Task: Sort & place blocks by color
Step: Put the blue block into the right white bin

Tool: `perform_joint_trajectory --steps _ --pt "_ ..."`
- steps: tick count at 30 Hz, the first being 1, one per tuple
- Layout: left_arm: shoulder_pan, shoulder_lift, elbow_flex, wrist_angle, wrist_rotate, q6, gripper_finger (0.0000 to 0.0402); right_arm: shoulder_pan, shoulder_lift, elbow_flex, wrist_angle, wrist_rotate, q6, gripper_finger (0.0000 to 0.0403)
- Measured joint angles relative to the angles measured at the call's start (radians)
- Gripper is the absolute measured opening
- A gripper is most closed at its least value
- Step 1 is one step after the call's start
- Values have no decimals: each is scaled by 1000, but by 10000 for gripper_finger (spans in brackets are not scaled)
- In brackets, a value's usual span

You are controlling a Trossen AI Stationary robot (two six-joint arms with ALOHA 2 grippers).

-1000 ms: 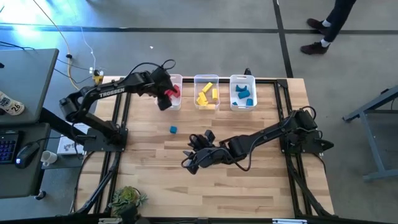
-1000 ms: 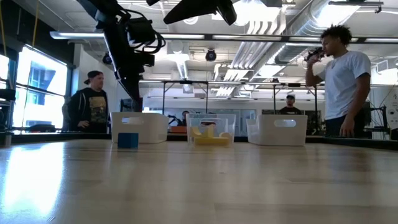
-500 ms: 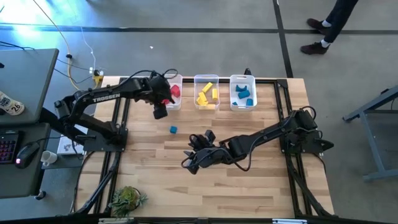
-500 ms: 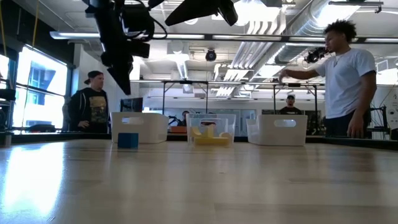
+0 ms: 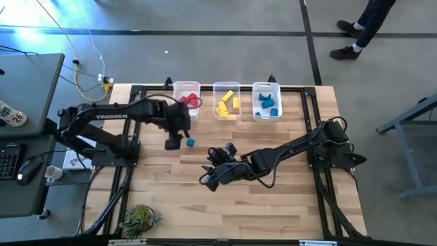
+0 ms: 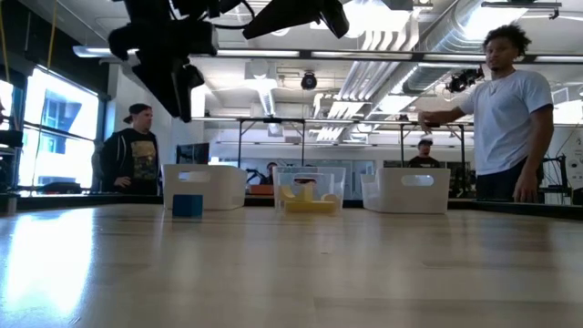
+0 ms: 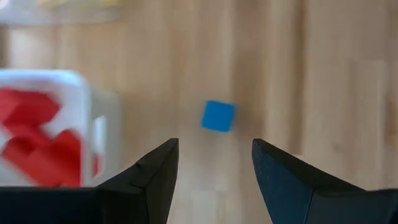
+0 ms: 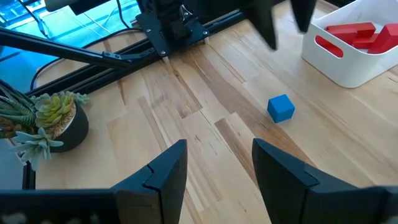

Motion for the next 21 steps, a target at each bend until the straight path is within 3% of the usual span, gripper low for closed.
perform_joint_trajectory --steps 13,21 --pt "-192 1 0 2 64 19 193 1 0 0 -8 0 0 167" --pt "-247 1 -8 34 116 45 192 1 0 0 -8 -5 0 167"
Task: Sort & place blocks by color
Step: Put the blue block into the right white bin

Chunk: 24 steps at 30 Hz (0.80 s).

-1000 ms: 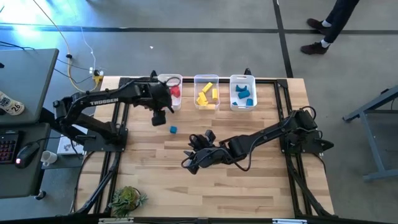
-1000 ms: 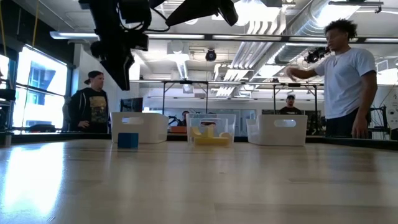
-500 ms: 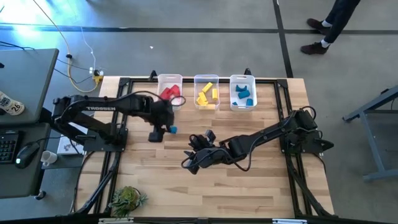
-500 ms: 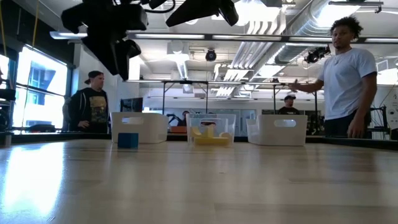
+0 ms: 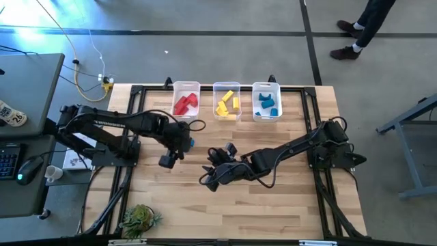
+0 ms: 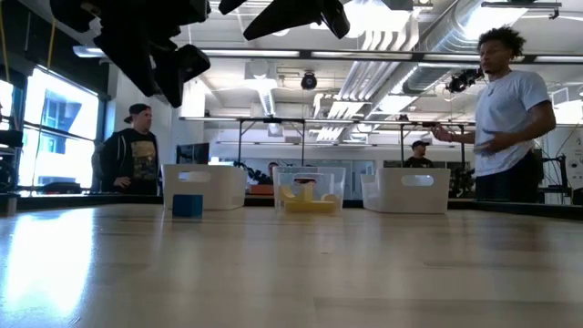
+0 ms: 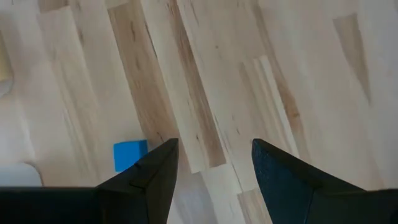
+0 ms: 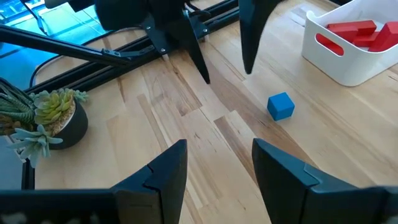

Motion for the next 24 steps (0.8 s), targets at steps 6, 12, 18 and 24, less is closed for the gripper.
perform_joint_trajectory --steps 6,12,18,24 --pt "10 -7 -101 129 -17 1 191 0 0 0 0 -9 0 167" --pt "48 -6 -176 239 -36 8 192 0 0 0 -5 -27 4 167" --pt "99 11 -205 306 -126 11 191 0 0 0 -8 -29 7 167" --pt "157 49 -206 304 -138 29 193 0 0 0 -12 -29 7 167"
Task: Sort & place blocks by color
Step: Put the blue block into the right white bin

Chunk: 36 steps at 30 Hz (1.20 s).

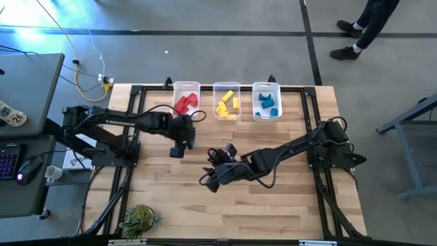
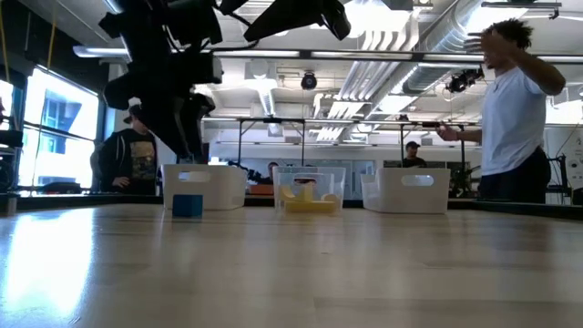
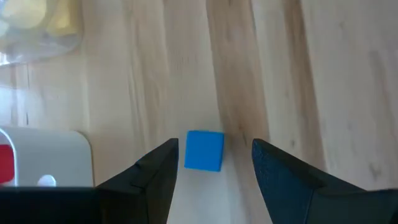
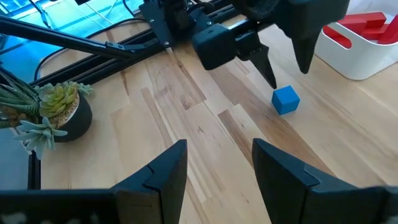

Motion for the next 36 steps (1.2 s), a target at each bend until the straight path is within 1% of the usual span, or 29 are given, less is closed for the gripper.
perform_joint_trajectory --steps 7,17,36 --pt "39 61 0 -2 0 47 191 0 0 0 -3 0 0 167" --pt "70 145 0 25 0 51 191 0 0 0 -3 0 0 167" --pt "70 234 0 43 6 68 193 0 0 0 -3 0 0 167"
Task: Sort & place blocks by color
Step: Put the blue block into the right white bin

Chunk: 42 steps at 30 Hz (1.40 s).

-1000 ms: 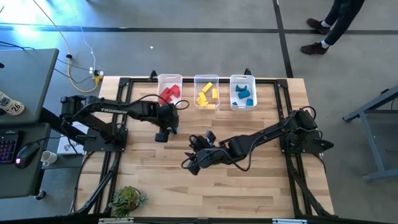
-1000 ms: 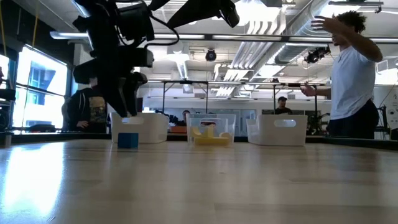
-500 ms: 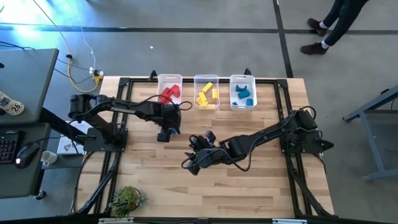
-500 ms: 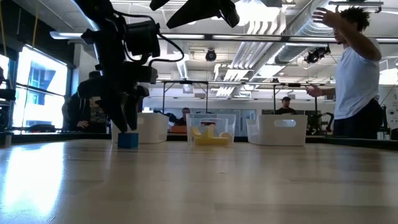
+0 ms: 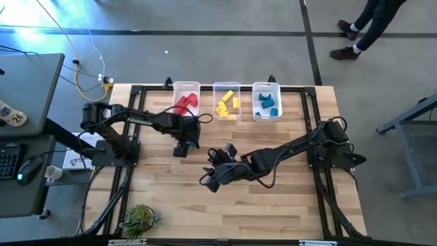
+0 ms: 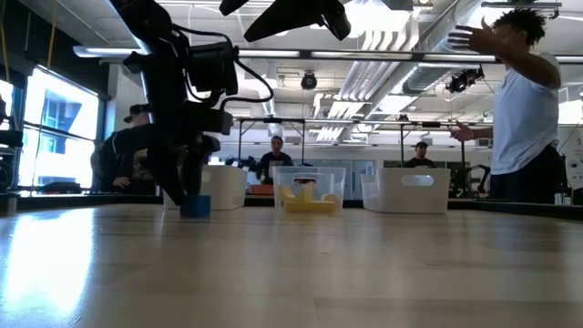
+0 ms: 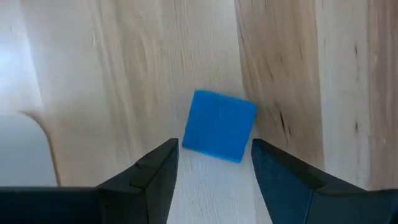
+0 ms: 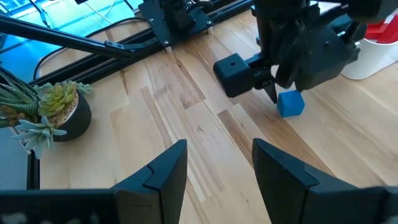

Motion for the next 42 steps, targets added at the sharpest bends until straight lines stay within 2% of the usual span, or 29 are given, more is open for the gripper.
perform_joint_trajectory --steps 16,20,25,30,42 --pt "-1 52 0 80 0 13 186 0 0 0 -8 0 0 167" --pt "-1 52 0 84 0 15 163 0 0 0 -9 0 0 167" --pt "-1 50 1 87 1 15 108 0 0 0 -9 0 0 167" --pt "-1 50 2 87 8 7 105 0 0 0 -9 0 0 167" --pt "-12 -25 1 84 205 -44 105 0 0 0 -14 -130 -7 167"
